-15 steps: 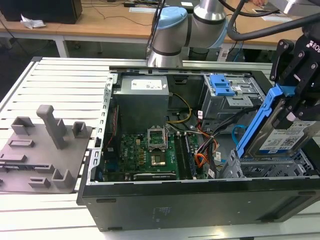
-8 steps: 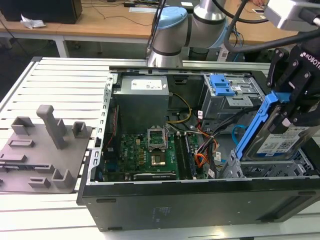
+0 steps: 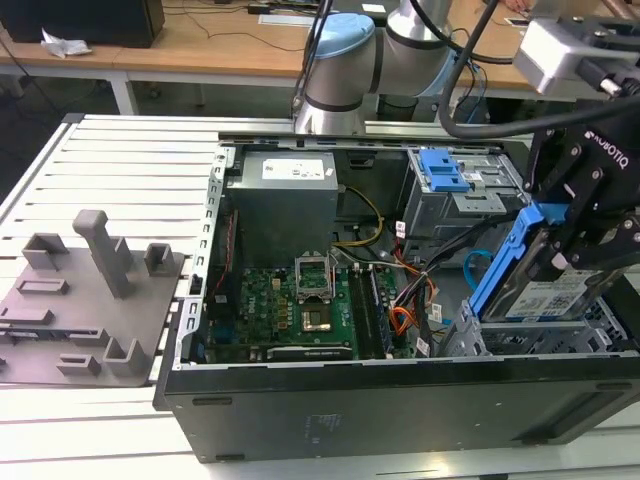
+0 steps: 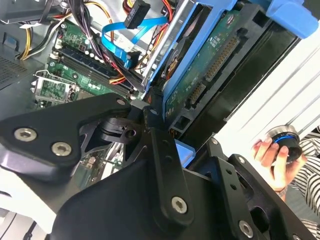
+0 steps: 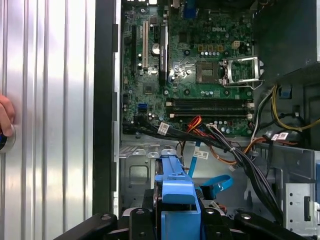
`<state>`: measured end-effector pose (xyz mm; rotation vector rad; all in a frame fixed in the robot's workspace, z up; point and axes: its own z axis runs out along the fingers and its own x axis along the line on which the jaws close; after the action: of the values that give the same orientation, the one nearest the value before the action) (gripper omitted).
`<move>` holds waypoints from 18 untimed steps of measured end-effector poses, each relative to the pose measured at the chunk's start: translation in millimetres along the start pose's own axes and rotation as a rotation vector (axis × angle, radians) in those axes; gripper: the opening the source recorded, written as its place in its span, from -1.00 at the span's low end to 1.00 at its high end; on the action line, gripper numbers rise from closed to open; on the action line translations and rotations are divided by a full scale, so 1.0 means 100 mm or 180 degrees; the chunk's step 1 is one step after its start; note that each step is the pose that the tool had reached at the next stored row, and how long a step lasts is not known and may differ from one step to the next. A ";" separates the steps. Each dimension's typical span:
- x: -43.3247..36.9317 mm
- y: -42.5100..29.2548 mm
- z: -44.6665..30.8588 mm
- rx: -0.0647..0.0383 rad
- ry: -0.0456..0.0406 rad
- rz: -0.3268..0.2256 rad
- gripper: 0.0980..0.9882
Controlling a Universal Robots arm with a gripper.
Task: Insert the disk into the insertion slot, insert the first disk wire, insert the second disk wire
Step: 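Insert the disk into the insertion slot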
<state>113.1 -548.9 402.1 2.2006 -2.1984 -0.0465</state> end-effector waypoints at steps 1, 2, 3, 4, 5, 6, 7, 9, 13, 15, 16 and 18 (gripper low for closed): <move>0.000 -0.001 0.026 0.0000 0.0000 0.0000 -0.40; 0.000 -0.002 0.039 -0.0001 0.0000 0.0000 -0.40; 0.000 -0.002 0.048 -0.0001 0.0000 0.0000 -0.40; -0.001 -0.002 0.054 -0.0001 0.0000 0.0000 -0.40; 0.000 -0.002 0.056 -0.0001 0.0000 0.0000 -0.40; 0.000 -0.003 0.057 -0.0001 0.0000 0.0000 -0.40; 0.000 -0.003 0.057 -0.0001 0.0001 0.0000 -0.40; 0.000 -0.003 0.058 -0.0001 0.0000 0.0000 -0.40; 0.000 -0.002 0.058 -0.0001 0.0001 0.0000 -0.37; 0.000 -0.002 0.060 -0.0001 0.0000 0.0000 -0.23; 0.000 -0.003 0.060 -0.0001 0.0000 0.0000 -0.23; 0.000 -0.003 0.060 -0.0001 0.0000 0.0000 -0.23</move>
<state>113.1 -548.9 396.1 2.2005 -2.1982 -0.0467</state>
